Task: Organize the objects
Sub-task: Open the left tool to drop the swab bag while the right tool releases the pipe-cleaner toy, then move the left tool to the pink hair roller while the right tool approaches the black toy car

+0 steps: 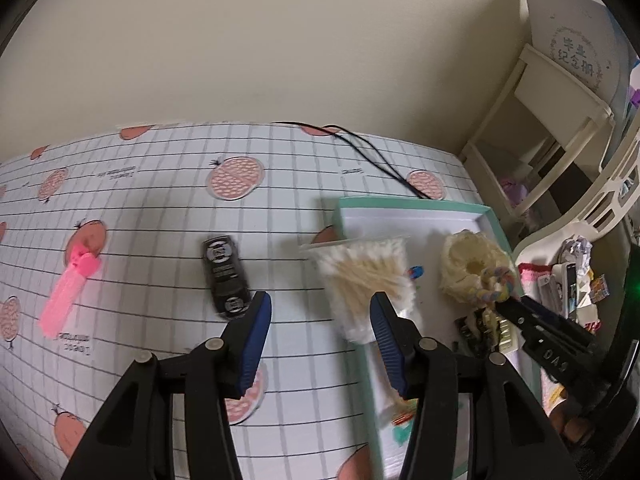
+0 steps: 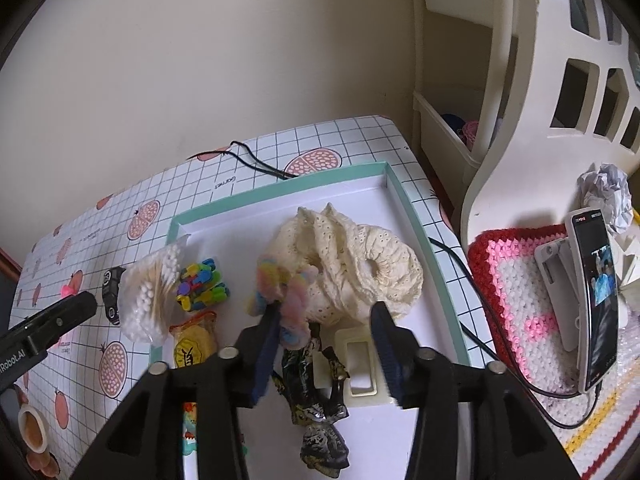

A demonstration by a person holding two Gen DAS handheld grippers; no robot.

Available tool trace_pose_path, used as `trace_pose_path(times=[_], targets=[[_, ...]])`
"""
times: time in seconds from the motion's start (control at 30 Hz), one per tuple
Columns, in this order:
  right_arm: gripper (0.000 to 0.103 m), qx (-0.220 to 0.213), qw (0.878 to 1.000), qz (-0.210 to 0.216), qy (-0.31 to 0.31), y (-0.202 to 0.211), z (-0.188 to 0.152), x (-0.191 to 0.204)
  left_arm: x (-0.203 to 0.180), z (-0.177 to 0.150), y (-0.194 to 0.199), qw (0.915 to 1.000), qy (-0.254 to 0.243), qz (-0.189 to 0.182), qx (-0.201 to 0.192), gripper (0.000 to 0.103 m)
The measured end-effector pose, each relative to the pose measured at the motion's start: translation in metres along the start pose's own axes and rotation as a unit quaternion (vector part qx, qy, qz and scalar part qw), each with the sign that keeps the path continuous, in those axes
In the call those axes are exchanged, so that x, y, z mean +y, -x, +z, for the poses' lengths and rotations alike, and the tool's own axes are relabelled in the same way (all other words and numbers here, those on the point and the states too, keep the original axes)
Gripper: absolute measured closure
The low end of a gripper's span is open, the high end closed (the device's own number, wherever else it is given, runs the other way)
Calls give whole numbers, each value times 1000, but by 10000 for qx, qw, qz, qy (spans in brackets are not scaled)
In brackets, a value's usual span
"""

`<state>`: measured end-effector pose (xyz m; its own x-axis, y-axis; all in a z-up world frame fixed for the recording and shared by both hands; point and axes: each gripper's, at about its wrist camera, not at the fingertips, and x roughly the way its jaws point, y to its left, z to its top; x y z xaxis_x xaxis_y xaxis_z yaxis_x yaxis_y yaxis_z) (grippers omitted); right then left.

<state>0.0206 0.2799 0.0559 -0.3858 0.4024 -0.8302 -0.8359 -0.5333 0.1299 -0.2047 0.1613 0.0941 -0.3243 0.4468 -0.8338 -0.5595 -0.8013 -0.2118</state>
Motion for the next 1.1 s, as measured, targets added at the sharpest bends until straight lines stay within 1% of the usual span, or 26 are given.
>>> trace_pose_path(times=[0.13,0.17,0.23,0.27,0.3,0.33,0.5,0.6,0.73,0.83,0.9,1.0,1.03,1.1], targets=[[48,20,10000,-20,20,5,1,5,18,-4,7,9999,101,120,24,50],[47,-6,10000,-32,11,6,1,6,22,-5,8,9998,125,138,23,50],[42,-42,10000,-19,-47,11,3,7,30,-6,13,9996,189,189,6,49],[39,-40,10000,-10,-67,13,3,7,34,-6,15,9995,222,207,-1,48],[39,-35,9999,-18,-93,15,3,8,37,-7,17,9995,248,220,-9,43],[39,-35,9999,-38,-99,15,3,8,42,-7,20,9994,274,230,-33,42],[39,-91,9997,-162,-125,22,2,14,56,-7,31,9990,281,335,-127,41],[39,-255,9995,-160,-127,31,2,23,68,-6,35,9986,268,413,-205,34],[39,-549,9985,39,60,42,3,53,88,-5,39,9975,72,573,-400,29],[39,-678,9971,193,297,44,2,86,113,-6,37,9962,128,736,-445,27],[39,-729,9954,284,554,42,1,109,129,-7,36,9954,174,821,-462,27],[39,-771,9901,326,1127,34,-5,151,155,-8,31,9937,244,996,-449,27],[39,-759,9872,344,1356,29,-8,169,165,-8,29,9928,340,1065,-434,27],[39,-698,9840,349,1602,22,-12,190,179,-8,25,9914,488,1136,-431,27]])
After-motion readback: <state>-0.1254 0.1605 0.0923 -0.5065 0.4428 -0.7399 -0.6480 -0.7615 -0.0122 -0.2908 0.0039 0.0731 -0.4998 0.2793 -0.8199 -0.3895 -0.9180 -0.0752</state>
